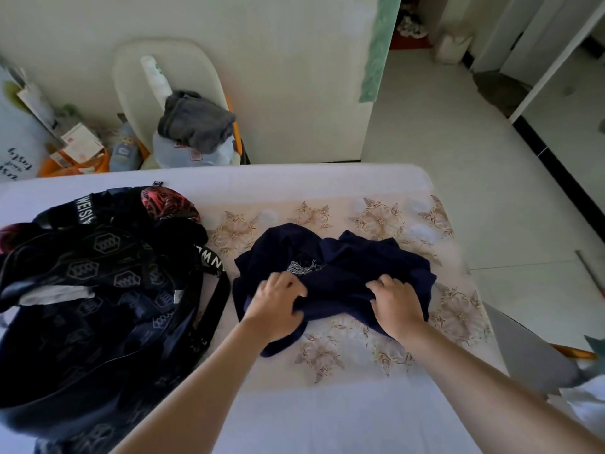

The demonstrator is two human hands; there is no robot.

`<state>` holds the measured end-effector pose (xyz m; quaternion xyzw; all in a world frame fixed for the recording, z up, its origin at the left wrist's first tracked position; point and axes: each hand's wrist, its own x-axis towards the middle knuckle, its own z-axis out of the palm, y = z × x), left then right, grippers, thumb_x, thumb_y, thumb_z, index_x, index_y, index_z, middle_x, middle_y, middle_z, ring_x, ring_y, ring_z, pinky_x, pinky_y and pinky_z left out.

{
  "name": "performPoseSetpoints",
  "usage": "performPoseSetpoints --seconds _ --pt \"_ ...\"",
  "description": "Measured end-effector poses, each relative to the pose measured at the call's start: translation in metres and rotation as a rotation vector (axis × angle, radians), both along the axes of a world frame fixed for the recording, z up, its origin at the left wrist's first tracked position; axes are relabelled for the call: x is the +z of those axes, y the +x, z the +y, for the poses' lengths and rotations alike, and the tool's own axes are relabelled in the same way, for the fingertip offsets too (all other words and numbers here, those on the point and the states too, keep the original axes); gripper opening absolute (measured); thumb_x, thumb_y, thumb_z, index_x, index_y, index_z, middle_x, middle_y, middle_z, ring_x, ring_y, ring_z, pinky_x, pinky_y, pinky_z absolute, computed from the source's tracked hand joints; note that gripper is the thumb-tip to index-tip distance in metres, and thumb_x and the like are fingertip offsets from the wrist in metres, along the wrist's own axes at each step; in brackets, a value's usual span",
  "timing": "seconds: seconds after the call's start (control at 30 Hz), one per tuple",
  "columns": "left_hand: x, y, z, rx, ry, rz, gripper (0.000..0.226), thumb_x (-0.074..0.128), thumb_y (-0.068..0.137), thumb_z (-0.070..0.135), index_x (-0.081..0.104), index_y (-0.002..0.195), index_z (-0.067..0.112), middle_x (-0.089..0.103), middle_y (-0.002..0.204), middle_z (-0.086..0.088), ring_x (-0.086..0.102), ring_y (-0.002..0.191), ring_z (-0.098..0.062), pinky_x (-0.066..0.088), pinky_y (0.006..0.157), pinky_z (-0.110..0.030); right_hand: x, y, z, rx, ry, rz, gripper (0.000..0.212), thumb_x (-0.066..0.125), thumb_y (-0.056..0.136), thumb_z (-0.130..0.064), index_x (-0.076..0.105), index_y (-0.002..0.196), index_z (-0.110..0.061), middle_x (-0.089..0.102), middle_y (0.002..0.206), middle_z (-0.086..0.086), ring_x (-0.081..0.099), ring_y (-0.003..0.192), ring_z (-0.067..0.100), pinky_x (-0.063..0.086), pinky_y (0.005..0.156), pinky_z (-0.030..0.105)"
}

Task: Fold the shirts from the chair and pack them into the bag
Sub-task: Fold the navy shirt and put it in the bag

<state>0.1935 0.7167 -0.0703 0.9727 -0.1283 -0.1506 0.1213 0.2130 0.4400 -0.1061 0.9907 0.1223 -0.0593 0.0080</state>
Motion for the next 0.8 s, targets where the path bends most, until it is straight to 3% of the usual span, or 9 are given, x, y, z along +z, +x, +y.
performPoseSetpoints --seconds 0.13,0.23,0.3,0.37,0.5,0.57,0.67,0.73,0.8 --pt "-0.025 -0.01 -0.017 -0.061 0.116 0.159 0.055 0.058 0.088 0.013 0.047 0.14 0.027 0.048 0.128 0.0 0.046 0.119 -0.022 0.038 0.103 -0.033 0.0 -0.012 -0.007 0.069 0.121 -0.208 0.019 0.086 0.071 -0.018 0.079 0.089 -0.022 0.071 0.089 -0.001 0.064 0.083 0.027 0.05 0.082 0.047" --pt "-0.023 -0.008 -0.01 0.086 -0.139 0.075 0.047 0.052 0.087 0.005 0.06 0.13 0.022 0.054 0.112 -0.002 0.053 0.107 -0.024 0.046 0.091 -0.036 0.019 -0.012 -0.015 0.045 0.307 -0.305 0.013 0.078 0.08 -0.012 0.075 0.092 -0.014 0.069 0.069 -0.001 0.066 0.068 0.022 0.047 0.1 0.054" --pt "-0.005 -0.005 -0.006 0.111 -0.253 0.102 0.041 0.049 0.088 0.007 0.064 0.123 0.021 0.057 0.109 -0.002 0.054 0.102 -0.024 0.048 0.086 -0.038 0.039 -0.012 -0.013 0.064 0.31 -0.297 0.004 0.069 0.09 -0.019 0.069 0.09 -0.016 0.061 0.056 -0.005 0.059 0.053 0.019 0.054 0.087 0.045" --pt "0.015 -0.003 -0.004 0.028 -0.165 0.336 0.031 0.047 0.088 0.009 0.068 0.11 0.015 0.063 0.103 -0.005 0.058 0.096 -0.025 0.049 0.089 -0.039 0.058 -0.015 -0.004 -0.039 0.33 -0.009 0.014 0.061 0.094 -0.03 0.066 0.087 -0.02 0.062 0.06 -0.005 0.06 0.055 0.018 0.053 0.062 0.037" --pt "0.038 -0.017 -0.001 -0.056 0.052 0.911 0.025 0.055 0.087 0.028 0.072 0.099 0.014 0.073 0.089 0.005 0.067 0.087 -0.018 0.055 0.089 -0.036 0.083 -0.035 0.02 -0.267 0.334 0.937 0.02 0.061 0.084 -0.041 0.07 0.093 -0.026 0.072 0.093 0.0 0.071 0.084 0.024 0.053 0.063 0.032" --pt "0.032 -0.025 0.001 -0.057 -0.045 0.856 0.023 0.055 0.092 0.023 0.072 0.106 0.018 0.075 0.098 0.007 0.07 0.094 -0.014 0.056 0.087 -0.03 0.09 -0.05 0.029 -0.343 0.333 1.163 0.032 0.058 0.09 -0.041 0.063 0.118 -0.027 0.069 0.111 0.0 0.073 0.08 0.021 0.055 0.056 0.031" --pt "0.016 -0.033 0.007 0.053 -0.188 0.344 0.03 0.051 0.096 0.015 0.066 0.116 0.031 0.063 0.124 0.007 0.058 0.118 -0.015 0.048 0.1 -0.033 0.083 -0.061 0.035 -0.386 0.432 0.874 0.027 0.048 0.095 -0.034 0.063 0.116 -0.028 0.069 0.113 0.001 0.074 0.088 0.024 0.052 0.053 0.027" --pt "0.002 -0.04 0.012 -0.003 -0.048 0.167 0.046 0.055 0.095 0.026 0.047 0.14 0.036 0.037 0.15 0.005 0.03 0.141 -0.02 0.034 0.113 -0.039 0.072 -0.065 0.031 -0.34 0.378 0.574 0.03 0.048 0.096 -0.03 0.064 0.121 -0.033 0.066 0.124 -0.003 0.066 0.109 0.019 0.055 0.081 0.029" --pt "-0.005 -0.049 0.015 -0.079 0.154 0.271 0.069 0.059 0.091 0.042 0.027 0.152 0.037 0.012 0.16 0.002 0.012 0.147 -0.027 0.025 0.117 -0.045 0.061 -0.071 0.027 -0.23 0.265 0.474 0.041 0.051 0.096 -0.03 0.054 0.137 -0.031 0.047 0.148 -0.005 0.046 0.134 0.016 0.041 0.108 0.032"
